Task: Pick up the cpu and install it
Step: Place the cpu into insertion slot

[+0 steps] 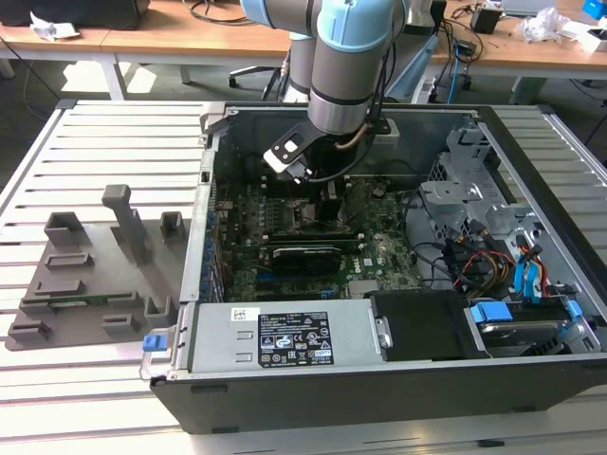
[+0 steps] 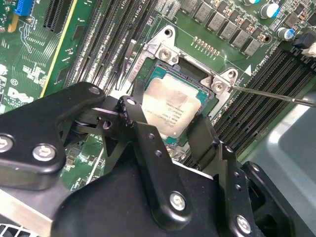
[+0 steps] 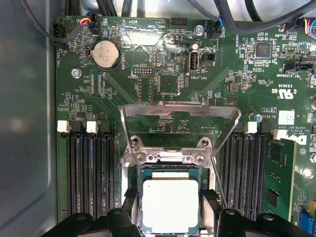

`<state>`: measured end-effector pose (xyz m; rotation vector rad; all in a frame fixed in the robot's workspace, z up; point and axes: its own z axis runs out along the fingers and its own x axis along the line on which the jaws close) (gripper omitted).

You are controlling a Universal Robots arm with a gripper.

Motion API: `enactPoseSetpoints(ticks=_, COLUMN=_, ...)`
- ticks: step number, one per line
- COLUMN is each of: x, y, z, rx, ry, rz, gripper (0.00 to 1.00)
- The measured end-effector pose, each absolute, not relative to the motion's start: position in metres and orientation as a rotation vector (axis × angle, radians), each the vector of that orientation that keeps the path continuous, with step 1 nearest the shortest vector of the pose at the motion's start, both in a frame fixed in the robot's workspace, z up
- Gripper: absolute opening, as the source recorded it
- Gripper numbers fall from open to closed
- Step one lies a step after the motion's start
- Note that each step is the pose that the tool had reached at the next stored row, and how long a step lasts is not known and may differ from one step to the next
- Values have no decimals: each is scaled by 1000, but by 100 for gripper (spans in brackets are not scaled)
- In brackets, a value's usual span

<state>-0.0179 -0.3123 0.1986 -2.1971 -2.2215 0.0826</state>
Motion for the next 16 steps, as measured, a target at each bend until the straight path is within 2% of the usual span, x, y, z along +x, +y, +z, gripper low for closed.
enactPoseSetpoints(ticks=13, x=-18, y=-311, z=211, rx=-2196, ry=-2220, rz=79, gripper=62)
enactPoseSetpoints(ticks=15, x=-18, y=-311, z=211, rx=-2196, ry=-2220, rz=79, gripper=60)
enactPoseSetpoints(ticks=16, x=-18, y=-311, z=211, rx=-2196, ry=-2220, rz=80, gripper=54)
